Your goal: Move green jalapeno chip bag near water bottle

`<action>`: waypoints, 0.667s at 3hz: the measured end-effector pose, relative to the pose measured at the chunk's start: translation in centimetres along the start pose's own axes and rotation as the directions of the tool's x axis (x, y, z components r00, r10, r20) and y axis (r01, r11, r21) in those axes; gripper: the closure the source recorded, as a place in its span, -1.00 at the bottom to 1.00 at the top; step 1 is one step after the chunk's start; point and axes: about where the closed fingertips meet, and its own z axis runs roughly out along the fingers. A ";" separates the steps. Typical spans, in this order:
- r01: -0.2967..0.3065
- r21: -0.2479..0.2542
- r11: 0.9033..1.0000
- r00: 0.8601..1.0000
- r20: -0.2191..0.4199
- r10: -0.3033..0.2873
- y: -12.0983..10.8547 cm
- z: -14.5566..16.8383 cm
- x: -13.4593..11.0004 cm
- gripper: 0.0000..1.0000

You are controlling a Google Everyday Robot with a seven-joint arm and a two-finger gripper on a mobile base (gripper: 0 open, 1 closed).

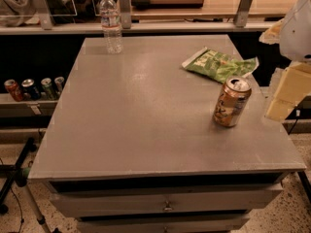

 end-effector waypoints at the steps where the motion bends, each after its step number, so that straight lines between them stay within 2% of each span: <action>1: 0.005 0.017 1.000 1.000 0.007 -0.006 -1.0 -0.2 -0.3 -1.00; 2: -0.002 0.033 0.999 1.000 0.021 0.001 -3.5 -0.2 -1.0 -1.00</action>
Offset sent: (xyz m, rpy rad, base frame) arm 0.0714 -0.0013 0.0292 0.0355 -0.0603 -0.0097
